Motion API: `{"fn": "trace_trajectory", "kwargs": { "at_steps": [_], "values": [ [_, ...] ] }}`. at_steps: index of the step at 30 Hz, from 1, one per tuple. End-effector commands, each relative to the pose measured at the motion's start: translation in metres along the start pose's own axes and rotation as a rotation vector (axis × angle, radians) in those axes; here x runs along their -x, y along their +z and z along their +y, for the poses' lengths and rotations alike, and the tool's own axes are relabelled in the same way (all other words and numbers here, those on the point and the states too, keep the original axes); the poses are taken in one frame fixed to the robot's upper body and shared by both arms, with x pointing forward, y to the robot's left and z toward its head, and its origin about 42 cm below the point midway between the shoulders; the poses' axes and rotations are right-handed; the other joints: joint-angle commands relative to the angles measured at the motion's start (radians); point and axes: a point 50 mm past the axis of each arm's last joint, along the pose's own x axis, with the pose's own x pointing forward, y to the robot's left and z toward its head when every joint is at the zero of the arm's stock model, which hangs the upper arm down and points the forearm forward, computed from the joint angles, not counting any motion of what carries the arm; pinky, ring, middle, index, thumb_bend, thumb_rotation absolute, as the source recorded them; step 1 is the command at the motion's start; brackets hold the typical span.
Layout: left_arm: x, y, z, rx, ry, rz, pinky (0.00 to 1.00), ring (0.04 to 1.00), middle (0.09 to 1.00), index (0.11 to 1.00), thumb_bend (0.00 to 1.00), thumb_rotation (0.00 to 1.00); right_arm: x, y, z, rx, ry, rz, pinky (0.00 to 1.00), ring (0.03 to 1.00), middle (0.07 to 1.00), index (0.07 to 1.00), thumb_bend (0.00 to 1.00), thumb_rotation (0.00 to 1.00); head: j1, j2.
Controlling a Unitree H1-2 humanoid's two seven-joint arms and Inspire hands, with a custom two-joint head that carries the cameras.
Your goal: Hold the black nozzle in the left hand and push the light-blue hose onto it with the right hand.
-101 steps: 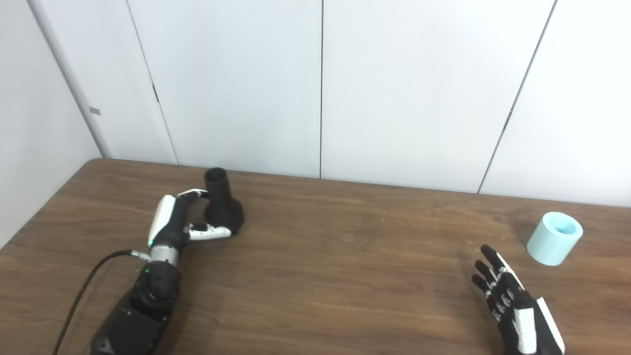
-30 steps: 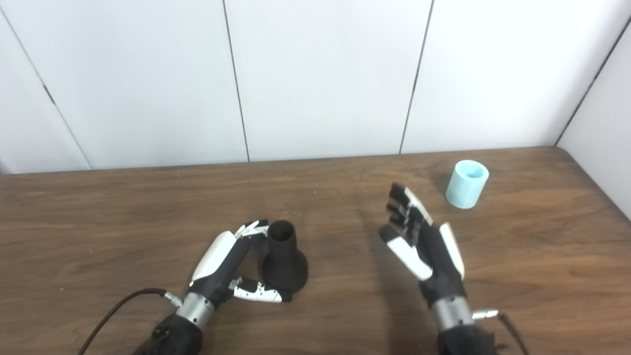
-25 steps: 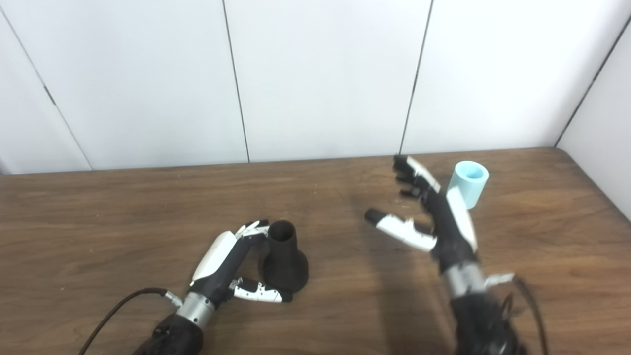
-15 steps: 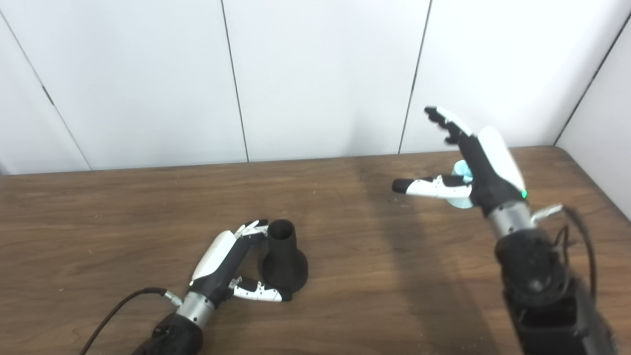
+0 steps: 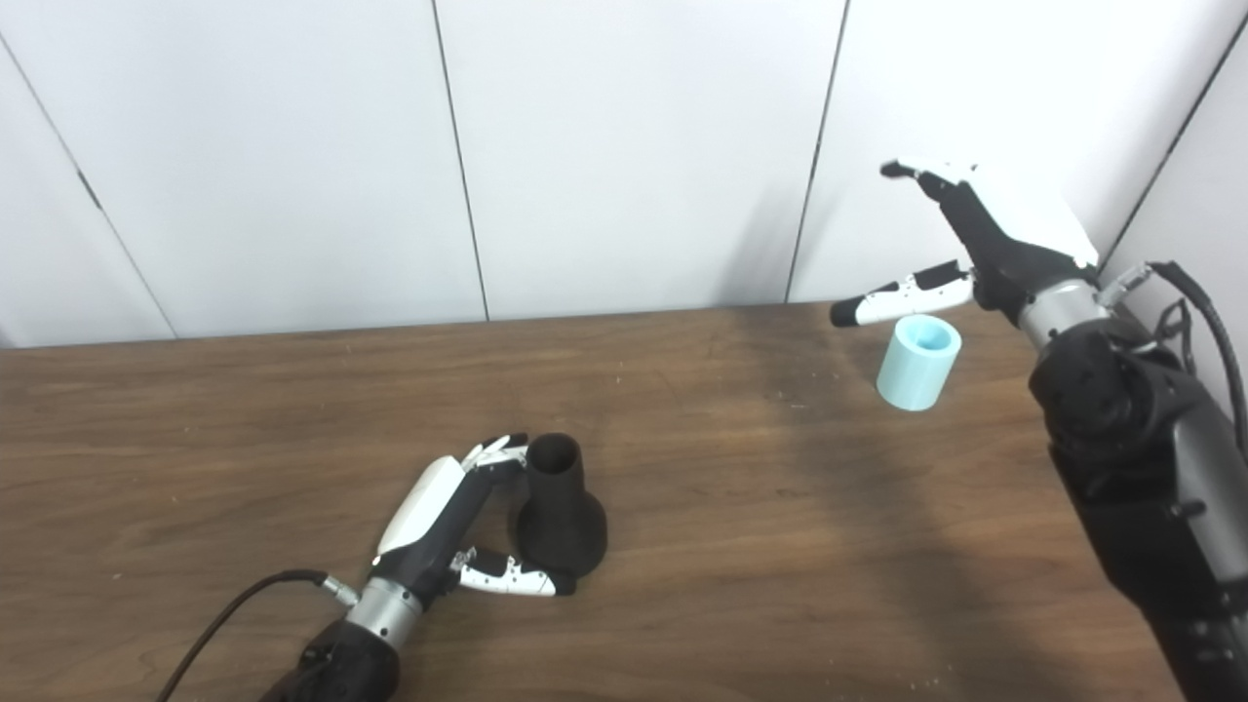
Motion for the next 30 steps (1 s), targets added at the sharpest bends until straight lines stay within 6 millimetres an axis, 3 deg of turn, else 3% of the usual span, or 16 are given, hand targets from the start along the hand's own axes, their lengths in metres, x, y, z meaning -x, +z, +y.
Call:
{"fn": "trace_trajectory", "kwargs": {
  "at_steps": [1, 9, 11, 12, 15, 17, 21, 30],
  "values": [
    [0.018, -0.025, -0.022, -0.027, -0.082, 0.104, 1.00, 0.944, 0.813, 0.486, 0.52, 0.08, -0.012, 0.002, -0.029, 0.068, -0.065, -0.007, 1.00, 0.947, 0.920, 0.868, 1.00, 0.48, -0.002, 0.001],
    [0.019, -0.025, -0.022, -0.027, -0.084, 0.105, 1.00, 0.944, 0.812, 0.486, 0.52, 0.08, -0.038, -0.005, -0.030, 0.142, -0.018, 0.068, 0.85, 0.893, 0.916, 0.870, 1.00, 0.40, -0.002, 0.003],
    [0.018, -0.024, -0.022, -0.026, -0.084, 0.106, 1.00, 0.944, 0.812, 0.486, 0.52, 0.08, -0.043, -0.005, -0.029, 0.167, -0.001, 0.086, 0.83, 0.887, 0.914, 0.870, 1.00, 0.35, 0.002, 0.002],
    [0.019, -0.024, -0.022, -0.026, -0.084, 0.106, 1.00, 0.943, 0.812, 0.486, 0.52, 0.08, -0.047, -0.004, -0.029, 0.178, 0.012, 0.098, 0.74, 0.879, 0.914, 0.876, 1.00, 0.28, 0.002, 0.002],
    [0.019, -0.023, -0.022, -0.025, -0.083, 0.105, 1.00, 0.943, 0.812, 0.486, 0.52, 0.08, -0.052, -0.004, -0.028, 0.188, 0.023, 0.117, 0.69, 0.876, 0.915, 0.881, 1.00, 0.25, 0.000, 0.003],
    [0.019, -0.023, -0.021, -0.024, -0.082, 0.104, 1.00, 0.943, 0.812, 0.486, 0.52, 0.08, -0.055, -0.005, -0.025, 0.186, 0.022, 0.127, 0.62, 0.875, 0.923, 0.913, 1.00, 0.13, -0.001, 0.005],
    [0.020, -0.024, -0.021, -0.023, -0.079, 0.104, 1.00, 0.943, 0.810, 0.486, 0.52, 0.08, -0.062, -0.007, -0.021, 0.192, 0.050, 0.149, 0.62, 0.878, 0.944, 0.941, 1.00, 0.07, 0.001, 0.006],
    [0.019, -0.023, -0.022, -0.022, -0.078, 0.101, 1.00, 0.941, 0.807, 0.486, 0.52, 0.08, -0.072, -0.011, -0.015, 0.270, 0.124, 0.165, 0.64, 0.891, 0.965, 0.963, 1.00, 0.08, 0.003, 0.011]
  ]
}}
